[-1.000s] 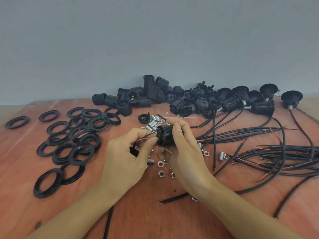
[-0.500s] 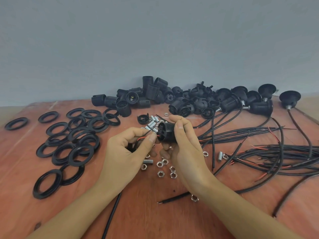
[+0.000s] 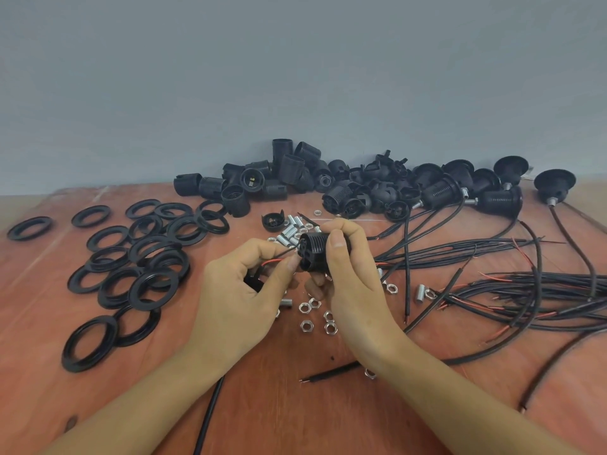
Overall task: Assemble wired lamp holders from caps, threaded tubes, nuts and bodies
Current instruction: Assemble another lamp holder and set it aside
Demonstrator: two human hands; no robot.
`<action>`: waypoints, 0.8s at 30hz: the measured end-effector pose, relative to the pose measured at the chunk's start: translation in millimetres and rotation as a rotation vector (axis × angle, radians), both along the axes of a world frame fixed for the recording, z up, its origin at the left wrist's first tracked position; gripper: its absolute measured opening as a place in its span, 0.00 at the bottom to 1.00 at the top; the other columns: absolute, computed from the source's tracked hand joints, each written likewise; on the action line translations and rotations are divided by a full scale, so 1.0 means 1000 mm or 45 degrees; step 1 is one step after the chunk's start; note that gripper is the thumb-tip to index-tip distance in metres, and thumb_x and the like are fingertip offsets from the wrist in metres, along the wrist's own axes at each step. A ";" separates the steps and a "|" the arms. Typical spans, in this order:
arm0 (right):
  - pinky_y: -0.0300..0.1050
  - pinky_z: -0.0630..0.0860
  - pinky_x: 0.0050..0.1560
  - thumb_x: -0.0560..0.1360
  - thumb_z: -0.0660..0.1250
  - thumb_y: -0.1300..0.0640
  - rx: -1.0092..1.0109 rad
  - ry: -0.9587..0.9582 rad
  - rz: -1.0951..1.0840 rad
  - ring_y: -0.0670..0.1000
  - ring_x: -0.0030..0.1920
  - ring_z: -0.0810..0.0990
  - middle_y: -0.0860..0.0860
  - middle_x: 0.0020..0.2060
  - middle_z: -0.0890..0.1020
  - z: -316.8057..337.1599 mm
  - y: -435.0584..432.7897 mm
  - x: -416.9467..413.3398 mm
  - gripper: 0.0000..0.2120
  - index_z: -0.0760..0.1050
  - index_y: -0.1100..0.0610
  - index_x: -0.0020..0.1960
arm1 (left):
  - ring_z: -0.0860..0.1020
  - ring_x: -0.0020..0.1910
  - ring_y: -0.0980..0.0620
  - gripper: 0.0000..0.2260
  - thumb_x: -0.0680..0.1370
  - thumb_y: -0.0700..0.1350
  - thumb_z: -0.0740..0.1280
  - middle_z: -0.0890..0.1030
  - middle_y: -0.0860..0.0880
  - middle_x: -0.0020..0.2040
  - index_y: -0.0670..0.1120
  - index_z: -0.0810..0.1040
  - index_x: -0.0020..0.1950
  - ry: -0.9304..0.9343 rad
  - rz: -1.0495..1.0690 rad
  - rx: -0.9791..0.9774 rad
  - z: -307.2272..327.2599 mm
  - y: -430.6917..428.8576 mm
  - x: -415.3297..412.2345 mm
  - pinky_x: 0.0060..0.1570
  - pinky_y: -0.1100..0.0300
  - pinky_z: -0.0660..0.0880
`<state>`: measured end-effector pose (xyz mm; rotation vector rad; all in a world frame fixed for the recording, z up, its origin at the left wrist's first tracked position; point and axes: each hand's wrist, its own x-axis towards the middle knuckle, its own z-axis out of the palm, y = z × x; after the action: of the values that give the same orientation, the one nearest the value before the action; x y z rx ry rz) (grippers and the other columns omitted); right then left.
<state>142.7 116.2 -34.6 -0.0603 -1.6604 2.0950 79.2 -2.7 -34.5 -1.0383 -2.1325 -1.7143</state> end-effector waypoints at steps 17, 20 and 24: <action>0.43 0.68 0.34 0.81 0.50 0.65 -0.453 -0.108 0.089 0.49 0.35 0.76 0.52 0.40 0.80 -0.001 0.007 -0.006 0.15 0.75 0.57 0.51 | 0.75 0.23 0.61 0.06 0.78 0.45 0.67 0.80 0.52 0.30 0.47 0.82 0.43 -0.244 0.023 0.094 0.001 -0.001 -0.009 0.23 0.68 0.70; 0.43 0.67 0.36 0.80 0.49 0.64 -0.516 -0.127 0.075 0.48 0.33 0.76 0.51 0.38 0.80 0.000 0.008 -0.007 0.15 0.75 0.57 0.48 | 0.76 0.24 0.59 0.02 0.78 0.42 0.69 0.80 0.50 0.32 0.47 0.81 0.47 -0.312 0.003 0.162 0.000 -0.001 -0.009 0.19 0.63 0.70; 0.43 0.65 0.33 0.80 0.49 0.65 -0.515 -0.128 0.062 0.48 0.32 0.75 0.51 0.36 0.79 -0.002 0.009 -0.006 0.16 0.75 0.57 0.46 | 0.76 0.28 0.58 0.05 0.75 0.41 0.73 0.81 0.55 0.34 0.50 0.83 0.48 -0.149 0.028 0.077 -0.001 -0.003 -0.011 0.26 0.66 0.73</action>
<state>136.2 125.3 -36.2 -0.2594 -1.2754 2.4707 68.5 -5.3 -35.2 -0.9163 -2.1376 -1.8600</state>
